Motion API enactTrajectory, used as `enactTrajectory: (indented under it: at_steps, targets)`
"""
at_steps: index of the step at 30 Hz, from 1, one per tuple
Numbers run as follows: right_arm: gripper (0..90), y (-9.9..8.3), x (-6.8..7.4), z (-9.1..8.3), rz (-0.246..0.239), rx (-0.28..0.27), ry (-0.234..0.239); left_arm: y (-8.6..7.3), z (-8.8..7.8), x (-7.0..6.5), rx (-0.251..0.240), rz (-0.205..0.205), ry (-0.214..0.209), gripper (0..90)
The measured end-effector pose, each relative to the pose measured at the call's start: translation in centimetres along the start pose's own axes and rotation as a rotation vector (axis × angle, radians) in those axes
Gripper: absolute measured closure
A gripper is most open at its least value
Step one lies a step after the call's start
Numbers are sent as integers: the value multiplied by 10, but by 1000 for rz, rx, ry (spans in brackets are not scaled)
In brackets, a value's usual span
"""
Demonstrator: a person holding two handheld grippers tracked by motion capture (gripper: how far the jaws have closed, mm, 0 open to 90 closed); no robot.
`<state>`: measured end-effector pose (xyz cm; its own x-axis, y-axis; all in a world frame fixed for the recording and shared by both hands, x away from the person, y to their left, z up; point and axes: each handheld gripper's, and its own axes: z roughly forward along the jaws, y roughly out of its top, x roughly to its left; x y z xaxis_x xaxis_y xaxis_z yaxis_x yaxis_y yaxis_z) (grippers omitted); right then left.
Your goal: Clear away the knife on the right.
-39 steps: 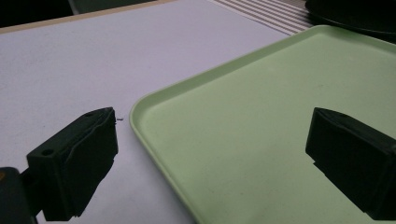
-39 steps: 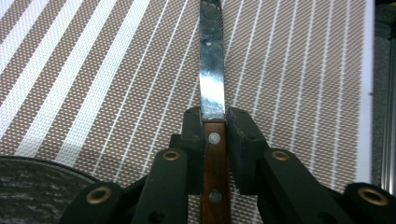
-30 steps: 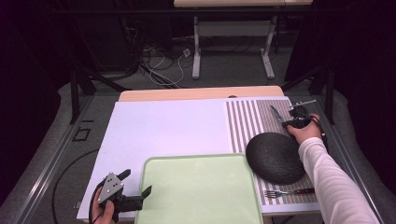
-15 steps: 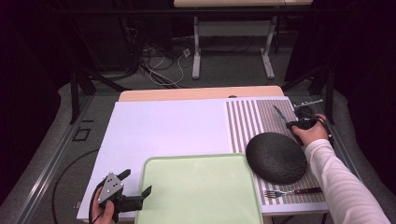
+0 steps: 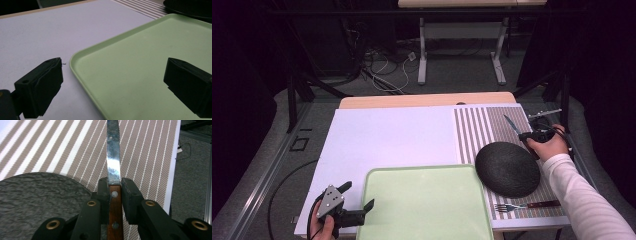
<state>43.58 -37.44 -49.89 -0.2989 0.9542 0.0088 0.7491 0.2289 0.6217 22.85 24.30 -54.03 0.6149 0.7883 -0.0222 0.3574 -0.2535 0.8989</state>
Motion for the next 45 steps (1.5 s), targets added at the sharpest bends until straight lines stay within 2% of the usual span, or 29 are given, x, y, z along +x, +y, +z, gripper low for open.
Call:
enactTrajectory:
  at_steps: [1,4,10,18,20,22,36,40,41,45]
  targets:
    - [772,-1,1,-2,11,2,5,0,0,0,0,-1,-1,27]
    - [772,-5,3,-7,-3,15,3,0,0,0,-1,-1,-1,28]
    - [772,-11,7,-23,-4,-17,28,0,0,0,-3,-2,-2,27]
    - [772,-22,16,-44,4,-24,57,1,0,-1,-5,3,-5,27]
    - [772,-27,20,-47,-11,-24,52,1,0,-1,-6,2,-6,27]
    - [772,-31,24,-50,-3,-23,76,1,0,-1,-7,4,-6,27]
    - [772,-54,55,-77,-68,-33,102,1,0,-1,-7,13,-6,27]
    - [772,-61,63,-82,-90,-44,140,1,0,-2,-8,10,-10,27]
    - [772,-63,66,-83,-82,-42,142,1,0,-2,-8,10,-10,27]
    - [772,-72,75,-87,-105,-37,133,1,0,-1,-9,13,-8,27]
